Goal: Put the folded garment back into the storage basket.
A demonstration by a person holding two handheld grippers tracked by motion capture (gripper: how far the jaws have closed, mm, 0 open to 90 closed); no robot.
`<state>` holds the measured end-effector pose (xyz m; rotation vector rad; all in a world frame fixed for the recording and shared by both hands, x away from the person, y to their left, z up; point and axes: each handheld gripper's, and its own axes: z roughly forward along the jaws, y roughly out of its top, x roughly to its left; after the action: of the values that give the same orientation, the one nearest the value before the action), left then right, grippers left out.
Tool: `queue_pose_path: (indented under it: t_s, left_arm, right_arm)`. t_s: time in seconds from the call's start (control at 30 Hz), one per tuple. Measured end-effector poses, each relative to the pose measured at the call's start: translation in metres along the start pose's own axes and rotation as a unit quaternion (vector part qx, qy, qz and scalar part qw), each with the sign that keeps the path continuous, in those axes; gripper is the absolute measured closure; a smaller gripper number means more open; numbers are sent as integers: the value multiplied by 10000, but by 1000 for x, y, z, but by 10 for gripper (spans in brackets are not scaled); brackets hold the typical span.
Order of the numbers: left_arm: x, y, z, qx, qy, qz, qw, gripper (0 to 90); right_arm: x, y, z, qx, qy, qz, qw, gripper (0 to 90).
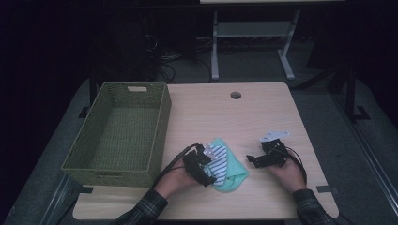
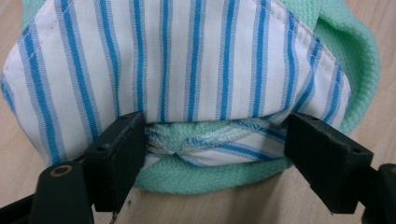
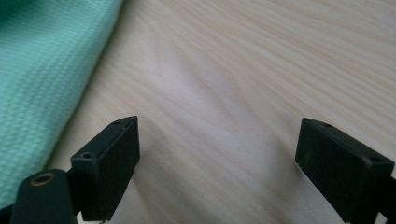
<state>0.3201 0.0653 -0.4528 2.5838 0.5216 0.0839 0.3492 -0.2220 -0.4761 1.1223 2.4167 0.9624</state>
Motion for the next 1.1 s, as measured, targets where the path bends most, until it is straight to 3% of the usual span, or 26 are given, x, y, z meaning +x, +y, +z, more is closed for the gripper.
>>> queue_pose_path:
  t_s: [0.27,0.53,0.87,1.1]
  left_arm:
    - [3,1,-2,32,15,-4,10000,263]
    - [13,0,-6,-47,-14,18,10000,485]
    - [15,3,-6,-18,-154,-43,9999,714]
    - [16,4,-6,-89,-245,-86,9996,754]
  right_arm:
    - [-8,-4,1,-123,-6,165,9998,115]
    - [-10,-6,3,-204,17,222,9995,102]
    - [-9,-6,4,-234,1,235,9994,98]
    - [-9,-6,4,-229,-5,258,9994,96]
